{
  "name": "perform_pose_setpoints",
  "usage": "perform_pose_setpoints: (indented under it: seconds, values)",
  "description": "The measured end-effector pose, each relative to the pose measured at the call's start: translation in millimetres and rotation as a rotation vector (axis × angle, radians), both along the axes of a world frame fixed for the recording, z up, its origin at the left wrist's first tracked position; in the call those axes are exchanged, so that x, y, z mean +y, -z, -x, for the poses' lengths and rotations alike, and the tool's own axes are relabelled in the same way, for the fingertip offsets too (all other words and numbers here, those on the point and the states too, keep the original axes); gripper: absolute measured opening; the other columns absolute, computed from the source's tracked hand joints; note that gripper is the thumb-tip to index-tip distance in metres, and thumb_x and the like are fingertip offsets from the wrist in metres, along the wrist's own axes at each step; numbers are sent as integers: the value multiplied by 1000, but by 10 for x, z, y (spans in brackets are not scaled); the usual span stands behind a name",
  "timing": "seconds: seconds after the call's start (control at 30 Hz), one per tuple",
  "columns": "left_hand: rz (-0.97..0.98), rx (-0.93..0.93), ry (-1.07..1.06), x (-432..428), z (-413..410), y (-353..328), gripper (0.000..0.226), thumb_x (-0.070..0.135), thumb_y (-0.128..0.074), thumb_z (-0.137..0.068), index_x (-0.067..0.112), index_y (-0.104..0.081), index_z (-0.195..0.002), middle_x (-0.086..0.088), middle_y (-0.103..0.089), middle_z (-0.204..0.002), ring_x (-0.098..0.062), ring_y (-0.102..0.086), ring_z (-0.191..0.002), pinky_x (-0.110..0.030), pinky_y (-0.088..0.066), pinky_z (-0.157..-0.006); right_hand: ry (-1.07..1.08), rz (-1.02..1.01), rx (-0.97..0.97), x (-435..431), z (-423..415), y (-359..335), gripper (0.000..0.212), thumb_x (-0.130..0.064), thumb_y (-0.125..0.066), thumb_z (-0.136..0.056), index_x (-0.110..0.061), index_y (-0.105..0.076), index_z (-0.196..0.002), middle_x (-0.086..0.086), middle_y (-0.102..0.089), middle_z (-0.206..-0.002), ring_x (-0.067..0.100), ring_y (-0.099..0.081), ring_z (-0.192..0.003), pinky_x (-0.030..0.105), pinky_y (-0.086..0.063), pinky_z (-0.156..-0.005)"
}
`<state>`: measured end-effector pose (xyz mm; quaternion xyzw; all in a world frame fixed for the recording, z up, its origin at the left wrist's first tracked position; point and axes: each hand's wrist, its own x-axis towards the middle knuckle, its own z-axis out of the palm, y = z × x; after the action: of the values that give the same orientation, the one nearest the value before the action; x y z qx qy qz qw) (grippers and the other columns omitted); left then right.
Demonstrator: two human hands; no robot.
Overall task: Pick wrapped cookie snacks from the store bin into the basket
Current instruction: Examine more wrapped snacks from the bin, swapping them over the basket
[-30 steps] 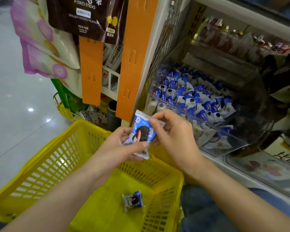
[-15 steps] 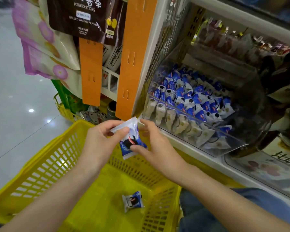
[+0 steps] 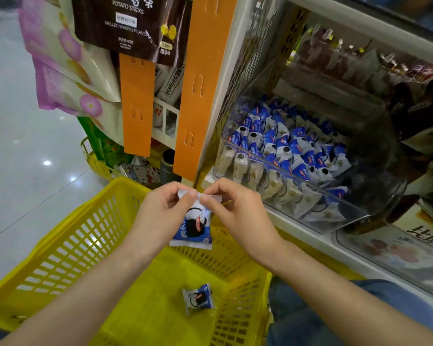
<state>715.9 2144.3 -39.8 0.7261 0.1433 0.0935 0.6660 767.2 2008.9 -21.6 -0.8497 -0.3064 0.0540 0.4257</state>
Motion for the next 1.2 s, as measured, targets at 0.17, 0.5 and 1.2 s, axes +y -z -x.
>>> perform_pose_setpoints:
  seconds: [0.17,0.5,1.2]
  values:
    - [61,35,4,-5,-23,-13,16,13,-55,-90,15,-65,-78,10,-67,-61,4,-61,-58,-8,-44,-50,-77,191,-410,-34,4,-40,17,-30,-55,-91,-15,-63,-89,-4,-60,-84,10,-57,-75,36,-51,-62]
    - [132,339,70,25,-55,-6,44,39,-25,-100,20,-59,-80,-1,-64,-79,-18,-59,-67,-25,-44,-57,77,-88,-300,-58,-43,-85,5,-18,-58,-89,-15,-60,-92,-4,-62,-87,5,-59,-82,24,-51,-70]
    - [-39,-106,-24,-23,-18,9,28,9,-54,-91,29,-48,-109,14,-59,-102,11,-56,-80,-4,-43,-67,97,-306,565,85,9,-101,6,-13,-47,-95,-12,-53,-97,4,-63,-97,2,-64,-71,21,-56,-61]
